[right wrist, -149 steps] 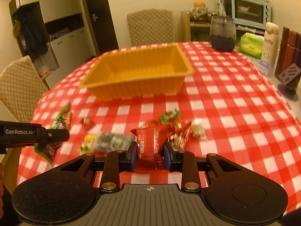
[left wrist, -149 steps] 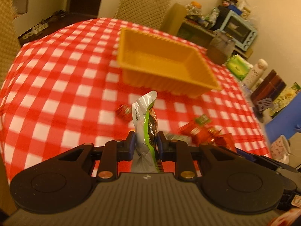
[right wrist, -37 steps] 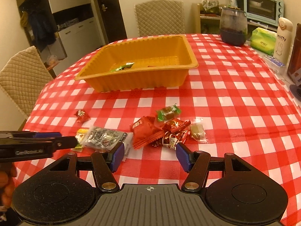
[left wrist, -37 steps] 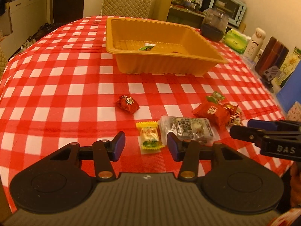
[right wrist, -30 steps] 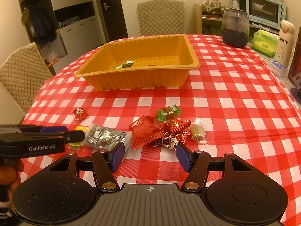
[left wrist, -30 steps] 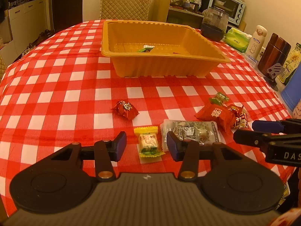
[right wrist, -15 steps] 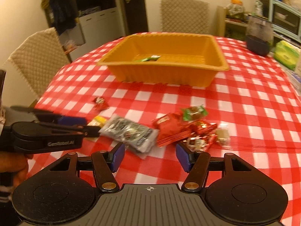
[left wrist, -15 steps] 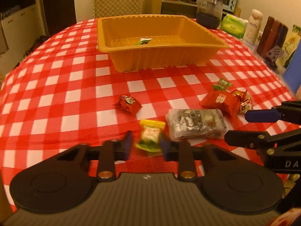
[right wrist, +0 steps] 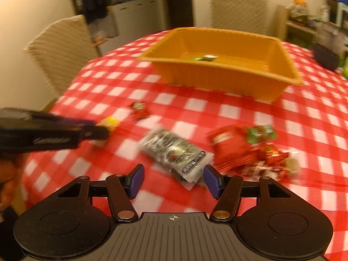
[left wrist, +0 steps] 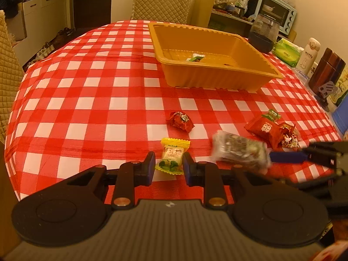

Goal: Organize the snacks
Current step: 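Move both tools back toward the remaining snacks on the tablecloth, then grasp the yellow candy with left tool while right tool grasps the clear silver packet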

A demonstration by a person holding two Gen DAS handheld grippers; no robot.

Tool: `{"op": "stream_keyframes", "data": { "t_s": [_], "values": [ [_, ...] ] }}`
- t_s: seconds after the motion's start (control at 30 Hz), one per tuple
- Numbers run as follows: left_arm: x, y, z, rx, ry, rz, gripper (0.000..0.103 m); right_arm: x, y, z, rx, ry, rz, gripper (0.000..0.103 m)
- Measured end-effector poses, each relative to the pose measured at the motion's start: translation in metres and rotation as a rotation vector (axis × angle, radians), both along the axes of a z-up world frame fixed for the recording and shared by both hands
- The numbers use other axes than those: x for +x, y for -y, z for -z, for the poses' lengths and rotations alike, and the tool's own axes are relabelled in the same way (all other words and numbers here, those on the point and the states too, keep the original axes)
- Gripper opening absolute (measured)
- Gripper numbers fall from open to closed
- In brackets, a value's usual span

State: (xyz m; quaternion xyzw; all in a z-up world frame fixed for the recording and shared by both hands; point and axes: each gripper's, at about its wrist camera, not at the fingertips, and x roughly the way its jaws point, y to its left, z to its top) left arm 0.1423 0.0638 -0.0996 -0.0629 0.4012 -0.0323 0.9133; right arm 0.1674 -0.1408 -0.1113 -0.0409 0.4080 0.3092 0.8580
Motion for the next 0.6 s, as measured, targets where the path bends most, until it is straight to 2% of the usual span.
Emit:
{"op": "stream_keyframes", "data": {
  "t_s": [0.07,0.13,0.33,0.43,0.6],
  "values": [
    [-0.001,-0.002,-0.001,-0.008,0.002,-0.006,0.024,-0.007,-0.004,-0.001,0.037,-0.03,-0.061,0.061],
    [-0.002,-0.003,-0.001,-0.011,0.001,-0.012,0.024,-0.015,-0.008,-0.002,0.042,-0.021,-0.101,0.061],
    [-0.002,-0.006,0.005,-0.023,-0.014,-0.023,0.024,-0.016,-0.009,-0.011,-0.014,0.119,-0.036,0.061],
    [-0.002,-0.004,0.009,-0.018,-0.019,-0.014,0.024,-0.005,-0.011,-0.01,-0.007,0.12,-0.015,0.061],
    [-0.002,0.003,0.011,0.055,-0.007,0.012,0.028,0.007,-0.031,0.001,-0.047,0.116,-0.06,0.061]
  ]
}}
